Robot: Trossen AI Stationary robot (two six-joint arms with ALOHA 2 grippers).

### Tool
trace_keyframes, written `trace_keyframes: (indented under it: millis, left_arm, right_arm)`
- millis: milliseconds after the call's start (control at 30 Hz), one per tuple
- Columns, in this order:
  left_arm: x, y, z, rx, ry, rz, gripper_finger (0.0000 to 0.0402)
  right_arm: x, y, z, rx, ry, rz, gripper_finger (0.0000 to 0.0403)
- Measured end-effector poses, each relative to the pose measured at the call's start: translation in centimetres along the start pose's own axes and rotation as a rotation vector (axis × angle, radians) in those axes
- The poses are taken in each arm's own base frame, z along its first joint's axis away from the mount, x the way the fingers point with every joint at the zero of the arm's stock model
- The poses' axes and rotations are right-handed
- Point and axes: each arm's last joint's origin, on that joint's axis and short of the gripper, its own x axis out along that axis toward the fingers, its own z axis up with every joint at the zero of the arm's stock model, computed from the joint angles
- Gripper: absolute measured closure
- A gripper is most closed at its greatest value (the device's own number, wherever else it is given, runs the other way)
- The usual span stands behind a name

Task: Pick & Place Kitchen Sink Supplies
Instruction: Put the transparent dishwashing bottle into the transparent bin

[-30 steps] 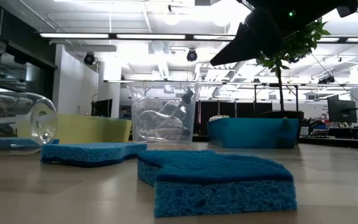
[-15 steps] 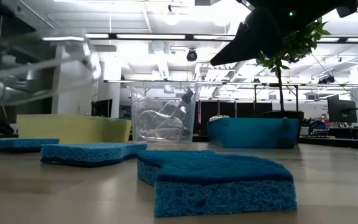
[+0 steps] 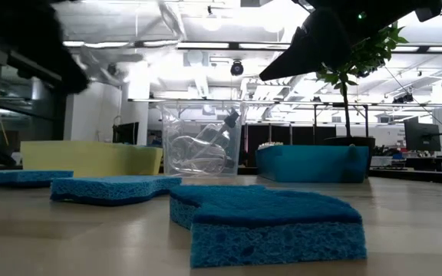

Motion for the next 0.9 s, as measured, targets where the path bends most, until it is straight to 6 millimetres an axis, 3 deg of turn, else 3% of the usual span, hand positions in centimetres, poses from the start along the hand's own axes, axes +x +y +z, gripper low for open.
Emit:
trace_keyframes:
  millis: [167, 567, 900]
  left_arm:
    - [2.8, 1.2, 2.1, -0.051, 0.029, 0.072, 0.0268]
    - [7.0, 3.0, 7.3, -0.111, -0.054, -0.035, 0.0267]
    - [5.5, 6.4, 14.7, -0.221, -0.178, -0.039, 0.0268]
  right_arm:
    - [0.0, 0.0, 0.0, 0.0, 0.0, 0.0, 0.0176]
    - [0.0, 0.0, 0.0, -0.001, 0.002, 0.001, 0.0176]
    - [0.0, 0.0, -0.1, -0.009, 0.014, -0.008, 0.0176]
